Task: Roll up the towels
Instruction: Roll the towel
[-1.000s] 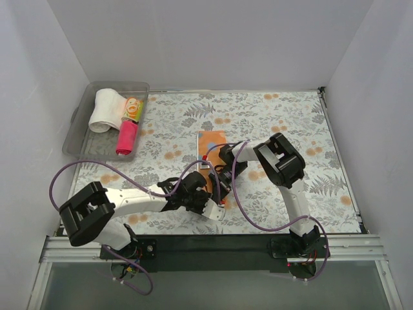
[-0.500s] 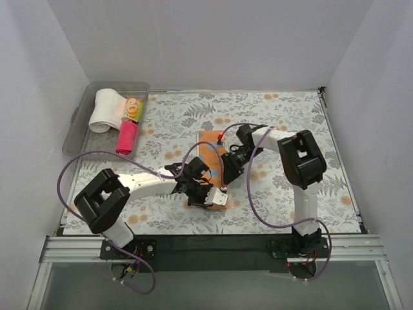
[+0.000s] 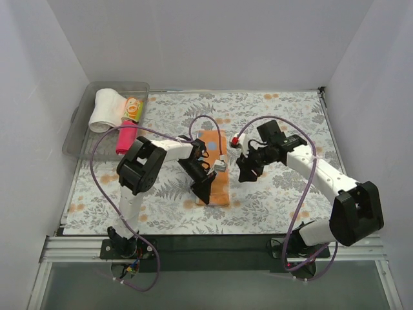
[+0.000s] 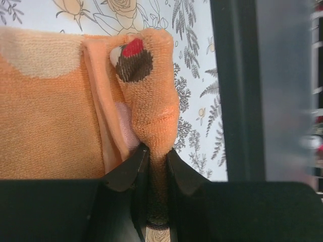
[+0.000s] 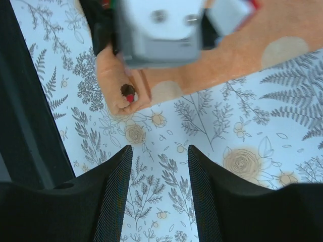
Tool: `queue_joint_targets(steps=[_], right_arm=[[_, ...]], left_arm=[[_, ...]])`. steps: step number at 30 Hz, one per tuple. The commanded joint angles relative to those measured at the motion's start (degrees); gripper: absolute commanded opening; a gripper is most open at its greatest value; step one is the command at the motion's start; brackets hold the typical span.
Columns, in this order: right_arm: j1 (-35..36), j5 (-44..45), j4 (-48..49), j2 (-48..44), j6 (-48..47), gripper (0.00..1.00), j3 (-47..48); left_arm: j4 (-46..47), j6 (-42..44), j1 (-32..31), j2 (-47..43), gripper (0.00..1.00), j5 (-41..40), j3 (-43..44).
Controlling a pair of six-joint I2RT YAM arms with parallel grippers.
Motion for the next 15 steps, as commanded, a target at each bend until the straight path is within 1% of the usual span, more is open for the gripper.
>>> queue_joint_targets(steps=[1, 5, 9, 10, 15], right_arm=[[7.0, 7.6, 5.9, -2.2, -2.1, 0.46, -4.0], [13.6, 13.2, 8.5, 1.1, -3.6, 0.48, -4.0], [20.3, 15.7, 13.4, 4.7, -4.0, 0.49, -2.7], [22.9, 16.1, 14.3, 5.3, -4.0, 0.5, -2.6], [28.6, 17.5, 19.8, 7.3, -4.9, 0.5, -5.4]], left_arm=[[-7.4, 3.8, 1.3, 8.6, 0.05, -2.6, 2.2], [-8.7, 2.9, 2.2, 12.8, 0.06, -4.0, 4.9], [-9.6, 1.5, 2.9, 16.3, 0.1, -4.1, 7.1], [-9.8, 1.4, 2.9, 16.8, 0.1, -4.1, 8.0], [-10.6, 0.5, 3.3, 19.2, 0.15, -4.1, 10.1]])
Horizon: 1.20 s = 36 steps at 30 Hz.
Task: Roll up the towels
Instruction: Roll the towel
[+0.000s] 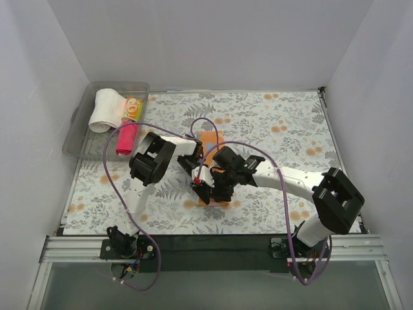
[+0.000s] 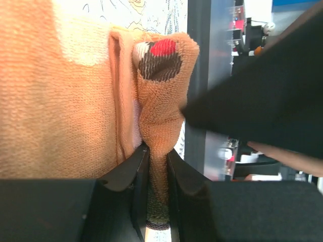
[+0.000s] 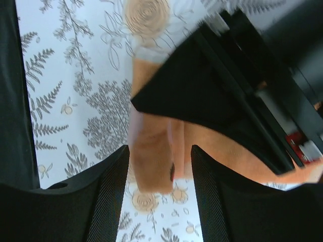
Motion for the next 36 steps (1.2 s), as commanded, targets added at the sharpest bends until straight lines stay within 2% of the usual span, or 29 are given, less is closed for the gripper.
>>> queue_joint_targets(steps=[1, 4, 12, 14, 16, 20, 21, 22, 23, 24, 25, 29, 33, 36], right_arm=[[4.0, 2.1, 6.4, 0.2, -1.9, 0.5, -1.9], [6.1, 3.3, 8.4, 1.0, -2.2, 0.5, -4.2], [6.4, 8.7, 15.9, 4.1, -1.1, 0.47, -10.3], [6.5, 8.3, 16.0, 4.4, -1.0, 0.3, -10.8], [6.4, 7.8, 16.0, 4.3, -0.4, 0.02, -10.9], [6.1, 2.6, 12.5, 3.7, -0.1, 0.01, -10.8], [6.0, 1.5, 11.4, 3.8, 0.0, 0.01, -10.6], [5.1, 0.1, 10.4, 3.9, 0.6, 0.01, -10.5], [4.5, -3.2, 8.2, 4.1, 0.5, 0.01, -10.3], [3.9, -4.3, 7.2, 4.3, 0.5, 0.01, -9.8], [2.5, -5.7, 6.3, 4.5, 0.6, 0.01, -9.5], [0.0, -12.8, 1.4, 5.2, 0.8, 0.01, -8.0], [-1.6, -17.2, -1.9, 6.5, 0.4, 0.01, -5.5], [-4.8, -22.4, -6.4, 10.8, 0.4, 0.01, -1.7]], left_arm=[[6.9, 2.5, 0.1, 4.9, 0.16, -12.8, -0.5], [7.0, 2.4, 0.7, 5.2, 0.17, -12.7, -0.3], [6.5, 3.0, 1.8, 4.5, 0.18, -13.1, 0.5], [6.8, 3.0, 2.0, 3.9, 0.18, -13.0, 0.4], [7.7, 2.7, 2.3, 2.7, 0.21, -12.7, 0.2], [11.6, -0.9, 4.1, -2.1, 0.35, -12.6, -1.2], [13.2, -1.2, 5.2, -5.0, 0.5, -12.4, -1.6], [14.1, -1.6, 5.9, -6.6, 0.52, -11.4, -2.5], [14.9, -2.6, 6.6, -8.3, 0.67, -10.8, -3.1], [16.7, -3.4, 8.3, -11.6, 0.68, -10.4, -3.6], [17.7, -4.4, 9.2, -13.2, 0.76, -10.3, -4.1], [19.3, -6.6, 13.4, -19.5, 0.77, -12.1, -5.3], [23.6, -11.3, 21.1, -27.0, 0.78, -14.7, -4.7], [24.6, -12.7, 25.2, -32.3, 0.81, -17.1, -2.9]])
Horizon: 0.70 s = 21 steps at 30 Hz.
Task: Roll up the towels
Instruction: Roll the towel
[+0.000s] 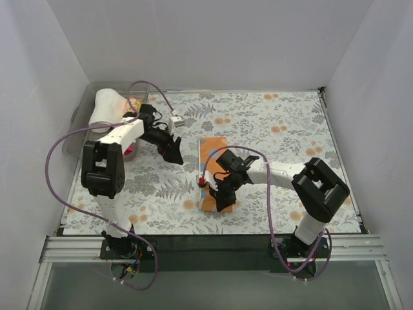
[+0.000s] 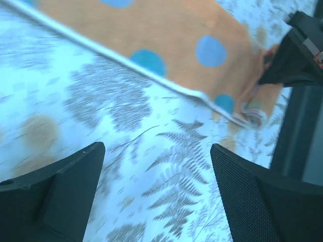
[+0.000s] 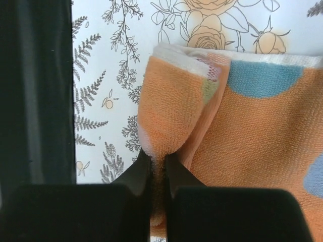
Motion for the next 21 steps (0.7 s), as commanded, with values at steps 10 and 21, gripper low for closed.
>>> queue_joint_targets(steps=[10, 21], right_arm=[[-8.6, -22.3, -23.5, 22.1, -2.6, 0.01, 18.2], [-11.0, -29.6, -36.8, 39.2, -6.9, 0.01, 31.5]], left_arm=[[8.0, 15.5, -6.2, -37.0, 0.96, -17.5, -21.1], [28.6, 16.0, -37.6, -40.7, 0.74, -30.9, -37.9]])
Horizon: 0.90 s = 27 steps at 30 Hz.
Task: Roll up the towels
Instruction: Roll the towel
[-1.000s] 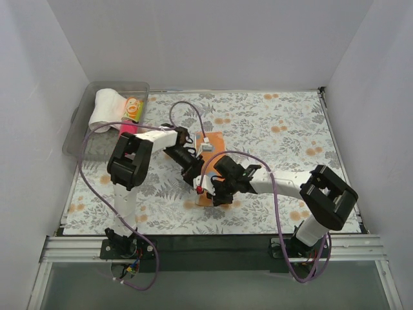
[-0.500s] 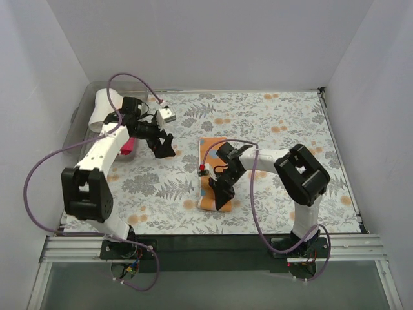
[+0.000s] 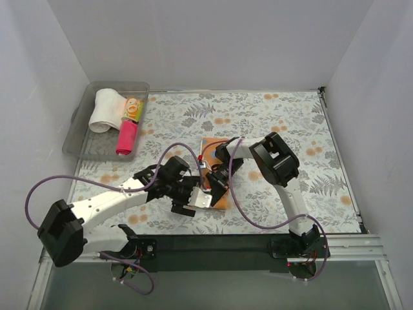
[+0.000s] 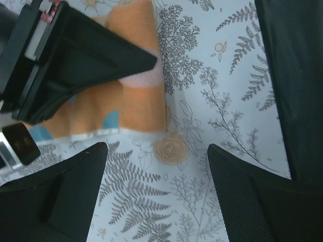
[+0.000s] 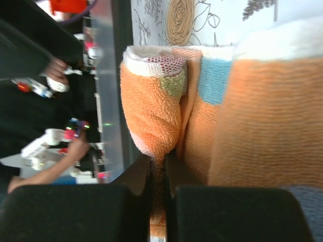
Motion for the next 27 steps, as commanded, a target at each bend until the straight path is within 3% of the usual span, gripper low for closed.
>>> queue_joint_targets(steps=[1, 11, 16, 20, 21, 27], right_arm=[[-1.3, -0.2, -5.6, 5.6, -5.4, 0.01, 3.7], [-3.2, 0.3, -7.1, 8.0, -7.1, 0.01, 4.2], [-3.3, -0.1, -7.0, 7.4, -6.7, 0.03, 3.7], [-4.3, 1.3, -6.9, 5.3, -5.4, 0.19, 4.2], [-5.1, 1.7, -7.0, 4.7, -4.7, 0.26, 4.6], [-10.9, 8.9, -7.1, -0.4, -0.9, 0.44, 10.7]], left_arm=[[11.5, 0.9, -6.2, 5.6, 0.68, -6.5, -0.3], [18.6, 0.8, -9.8, 16.2, 0.52, -10.9, -0.5], [16.0, 1.2, -9.8, 18.1, 0.22, -10.3, -0.3], [10.9, 1.2, -9.9, 18.7, 0.0, -7.3, -0.3], [8.9, 1.2, -9.8, 18.5, 0.0, -6.7, -0.4], [1.4, 0.2, -9.9, 19.2, 0.0, -1.6, 1.4]])
